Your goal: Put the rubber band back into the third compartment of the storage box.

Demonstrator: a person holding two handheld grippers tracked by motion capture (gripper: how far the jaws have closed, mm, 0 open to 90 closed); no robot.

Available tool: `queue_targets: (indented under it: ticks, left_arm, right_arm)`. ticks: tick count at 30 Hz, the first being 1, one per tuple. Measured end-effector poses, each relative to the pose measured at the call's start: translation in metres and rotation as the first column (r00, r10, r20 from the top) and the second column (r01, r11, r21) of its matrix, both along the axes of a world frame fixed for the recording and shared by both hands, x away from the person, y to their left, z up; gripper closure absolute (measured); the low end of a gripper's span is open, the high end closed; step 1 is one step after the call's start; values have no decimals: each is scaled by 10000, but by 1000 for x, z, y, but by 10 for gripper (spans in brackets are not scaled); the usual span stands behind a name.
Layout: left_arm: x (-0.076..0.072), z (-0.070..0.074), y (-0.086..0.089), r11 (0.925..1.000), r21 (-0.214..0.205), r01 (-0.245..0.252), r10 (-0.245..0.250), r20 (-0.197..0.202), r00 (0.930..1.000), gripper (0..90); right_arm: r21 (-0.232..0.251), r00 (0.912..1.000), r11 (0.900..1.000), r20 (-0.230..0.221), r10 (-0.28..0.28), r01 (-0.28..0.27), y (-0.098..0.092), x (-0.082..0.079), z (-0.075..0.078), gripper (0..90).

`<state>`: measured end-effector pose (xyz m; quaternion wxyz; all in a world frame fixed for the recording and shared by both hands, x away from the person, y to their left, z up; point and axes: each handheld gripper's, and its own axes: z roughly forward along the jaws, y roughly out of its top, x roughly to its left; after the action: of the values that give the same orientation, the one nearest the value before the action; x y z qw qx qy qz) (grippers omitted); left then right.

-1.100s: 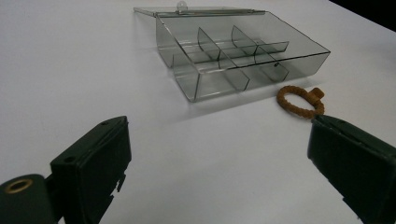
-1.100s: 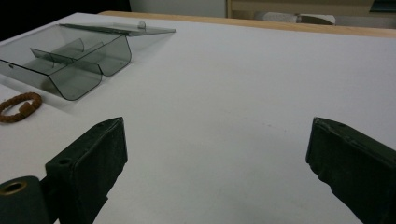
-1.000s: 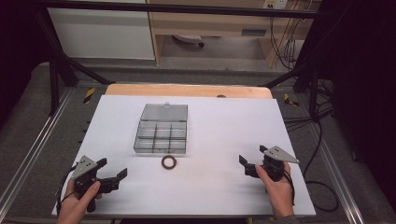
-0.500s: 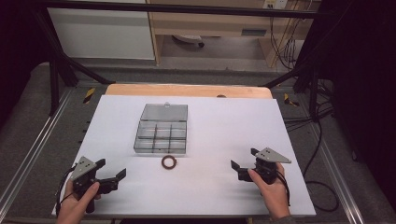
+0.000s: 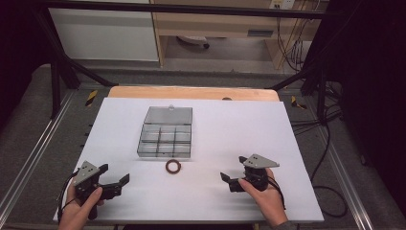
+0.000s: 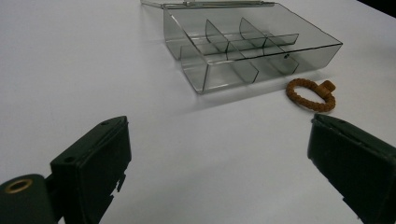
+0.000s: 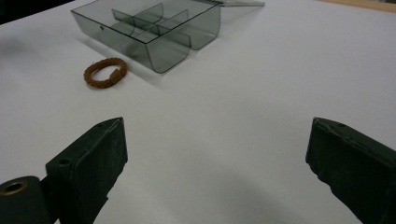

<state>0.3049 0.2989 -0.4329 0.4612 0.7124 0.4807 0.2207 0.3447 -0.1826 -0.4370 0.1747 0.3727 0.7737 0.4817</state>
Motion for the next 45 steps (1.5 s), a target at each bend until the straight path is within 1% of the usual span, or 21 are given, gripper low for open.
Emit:
queue_targets:
  ticks: [2,3,6,7,8,10,12,13,15,19,21,23,24,27,32,36,37,38,39,41,45]
  left_arm:
    - [1,-1,0,10000,2,15,-15,-63,10000,62]
    - [1,0,0,10000,28,1,-1,-71,10000,62]
    - [1,0,0,10000,13,-31,31,-49,10000,62]
    - [1,0,0,10000,39,-51,51,-59,10000,62]
    - [1,0,0,10000,76,-49,50,-81,10000,62]
    - [1,0,0,9999,152,-77,79,-100,9999,62]
    - [1,0,-1,9999,160,-50,52,-120,9999,62]
    - [1,0,-1,9999,129,-34,36,-131,9999,62]
    - [1,-1,-1,9999,152,-10,12,-118,9999,62]
    - [1,-1,-1,9999,133,57,-56,-128,9999,62]
    - [1,-1,-2,9997,159,159,-156,-133,9998,62]
    - [1,0,-3,9997,167,185,-183,-119,9998,62]
    - [1,0,-4,9996,180,213,-211,-117,9997,62]
    - [1,-1,-3,9993,255,271,-267,-142,9995,62]
    - [1,-1,-4,9993,172,331,-327,-207,9993,62]
    - [1,-1,-5,9990,200,392,-388,-223,9990,62]
    - [1,-1,-5,9989,202,414,-409,-221,9989,62]
    - [1,-1,-5,9989,212,421,-416,-226,9989,62]
    - [1,-1,-6,9988,211,440,-434,-256,9987,62]
    - [1,-1,-6,9987,232,456,-451,-248,9987,62]
    - [1,-1,-6,9986,260,462,-455,-250,9987,62]
  right_arm:
    - [-40,9999,9999,-68,117,-117,4,0,-1,56]
    - [-75,9992,9993,-145,367,-368,12,0,-2,56]
    - [-101,9971,9973,-207,730,-732,25,-1,-3,56]
    - [-101,9971,9973,-207,730,-732,25,-1,-3,56]
    - [-91,9945,9949,-325,999,-1002,35,-1,-4,56]
    - [-128,9898,9910,-526,1324,-1333,45,1,-7,56]
    - [-171,9876,9892,-614,1445,-1458,50,1,-8,56]
    - [-274,9833,9852,-740,1666,-1690,59,2,-11,56]
    - [-294,9791,9819,-877,1837,-1869,66,3,-13,55]
    - [-299,9753,9802,-1102,1913,-1956,75,4,-15,48]
    - [-224,9758,9834,-1302,1755,-1799,82,8,-16,46]
    - [-39,9732,9843,-1508,1739,-1765,89,11,-17,44]
    - [-80,9700,9830,-1632,1799,-1836,98,13,-17,43]
    - [-173,9685,9811,-1642,1873,-1927,105,14,-17,43]
    - [-344,9626,9782,-1884,1948,-2047,119,18,-17,48]
    - [-262,9593,9786,-2046,1947,-2042,124,20,-17,54]
    - [-260,9578,9789,-2134,1925,-2025,125,20,-18,61]
    - [-274,9509,9763,-2343,2023,-2145,128,21,-18,77]
    - [-248,9479,9765,-2466,2017,-2143,130,21,-18,76]
    - [-274,9463,9766,-2541,1997,-2134,132,21,-18,87]
    - [-394,9481,9774,-2539,1913,-2078,138,21,-19,139]
